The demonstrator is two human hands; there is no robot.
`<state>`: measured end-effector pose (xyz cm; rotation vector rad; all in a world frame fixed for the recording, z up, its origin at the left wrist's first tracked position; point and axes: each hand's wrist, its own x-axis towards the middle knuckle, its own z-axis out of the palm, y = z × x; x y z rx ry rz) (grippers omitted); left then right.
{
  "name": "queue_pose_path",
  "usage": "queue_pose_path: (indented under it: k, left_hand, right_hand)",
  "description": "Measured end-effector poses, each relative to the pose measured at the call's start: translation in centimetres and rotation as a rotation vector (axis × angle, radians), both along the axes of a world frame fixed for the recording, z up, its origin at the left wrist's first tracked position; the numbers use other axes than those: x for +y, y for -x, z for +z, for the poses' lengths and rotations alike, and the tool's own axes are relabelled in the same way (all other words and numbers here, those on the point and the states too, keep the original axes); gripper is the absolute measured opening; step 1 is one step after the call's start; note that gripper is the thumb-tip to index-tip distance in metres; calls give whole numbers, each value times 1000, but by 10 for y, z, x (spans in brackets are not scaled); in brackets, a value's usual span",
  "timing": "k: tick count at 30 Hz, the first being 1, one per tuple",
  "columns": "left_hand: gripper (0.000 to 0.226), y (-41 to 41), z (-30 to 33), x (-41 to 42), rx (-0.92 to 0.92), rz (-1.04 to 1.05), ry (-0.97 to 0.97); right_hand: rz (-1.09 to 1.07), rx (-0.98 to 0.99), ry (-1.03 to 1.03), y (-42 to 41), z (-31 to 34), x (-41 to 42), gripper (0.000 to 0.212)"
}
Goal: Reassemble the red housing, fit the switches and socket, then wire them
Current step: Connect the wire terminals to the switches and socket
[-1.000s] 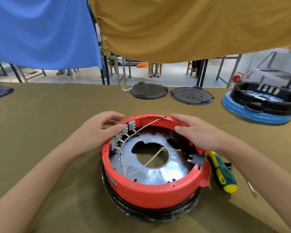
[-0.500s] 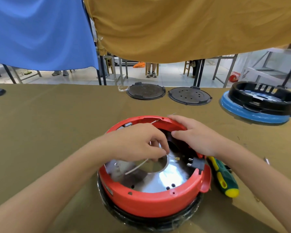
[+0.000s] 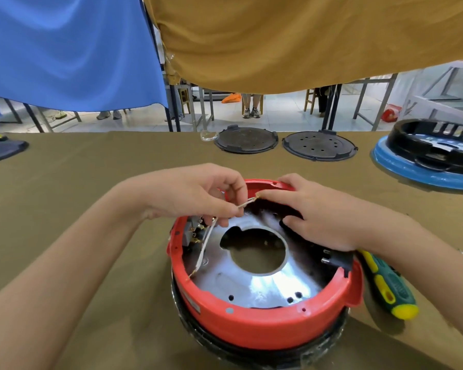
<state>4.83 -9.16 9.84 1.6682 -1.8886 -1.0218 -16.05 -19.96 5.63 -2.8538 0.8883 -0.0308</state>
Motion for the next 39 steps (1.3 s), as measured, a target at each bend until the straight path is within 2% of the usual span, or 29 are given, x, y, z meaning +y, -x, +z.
queue_pose_path:
  k: [3, 7, 10, 12, 18, 22, 34, 36, 39]
  left_hand:
    - [9, -5, -1, -1, 101, -36, 22]
    - [7, -1, -13, -8, 225, -6, 146]
    - [9, 8, -21, -14, 356, 64, 245]
    - [10, 14, -26, -15, 361, 80, 300]
    - [6, 26, -35, -17, 194, 84, 359]
    - [14, 29, -38, -18, 29, 31, 334]
    - [24, 36, -35, -15, -138, -31, 290]
    - [24, 38, -29, -13, -224, -55, 293]
    - [27, 44, -18, -11, -461, -116, 328]
  right_hand:
    - [-17, 10, 26, -2, 1, 1, 51]
    - [9, -57, -35, -1, 4, 3, 13]
    - [40, -106, -87, 0, 4, 2, 10]
    - [55, -129, -120, 1, 4, 2, 10]
    - [43, -253, -199, 2, 1, -2, 9]
    - [5, -339, -273, 4, 1, -2, 29]
    - [-8, -298, -265, 3, -1, -3, 25]
    - [-9, -294, -263, 3, -1, -3, 24]
    - [-18, -289, -258, 3, 0, -2, 23]
